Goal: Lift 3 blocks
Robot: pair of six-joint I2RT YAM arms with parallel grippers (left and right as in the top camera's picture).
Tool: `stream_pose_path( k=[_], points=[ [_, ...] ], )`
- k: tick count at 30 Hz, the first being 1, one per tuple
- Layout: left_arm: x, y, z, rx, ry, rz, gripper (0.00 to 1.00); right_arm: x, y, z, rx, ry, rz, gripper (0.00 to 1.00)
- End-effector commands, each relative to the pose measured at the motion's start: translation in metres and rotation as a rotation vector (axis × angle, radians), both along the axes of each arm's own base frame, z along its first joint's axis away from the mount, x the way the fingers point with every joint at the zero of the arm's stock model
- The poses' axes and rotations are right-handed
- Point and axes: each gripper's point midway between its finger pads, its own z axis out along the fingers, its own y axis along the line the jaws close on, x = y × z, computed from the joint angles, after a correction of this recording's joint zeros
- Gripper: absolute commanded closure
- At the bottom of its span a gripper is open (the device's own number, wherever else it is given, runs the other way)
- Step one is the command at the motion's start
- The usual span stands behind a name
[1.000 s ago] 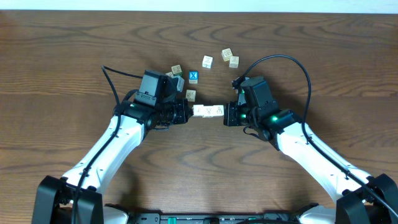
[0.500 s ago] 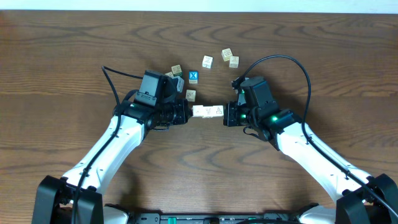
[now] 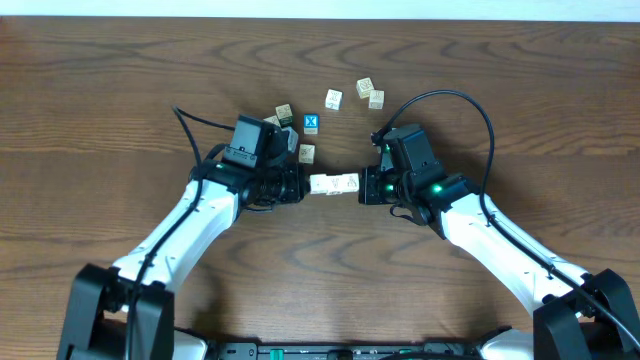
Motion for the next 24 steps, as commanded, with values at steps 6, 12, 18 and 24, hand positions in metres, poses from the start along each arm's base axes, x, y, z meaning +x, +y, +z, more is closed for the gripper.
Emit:
stream_pose_path(
  k=[6,12,18,24],
  points=[
    [-0.011,-0.034,0.018,-0.111,0.008,-0.103,0.93,-0.028,0.048,0.015,0.137,0.035,0.180,0.99],
    [-0.011,-0.034,0.018,-0.111,0.009,-0.103,0.93,-0.028,0.048,0.003,0.122,0.062,0.177,0.99],
    [-0.013,-0.036,0.011,-0.087,0.016,-0.107,0.93,-0.027,0.048,-0.009,0.110,0.085,0.175,0.99],
    [-0.015,-0.038,0.002,-0.076,0.037,-0.116,0.93,-0.026,0.049,-0.010,0.110,0.083,0.175,0.99]
  ],
)
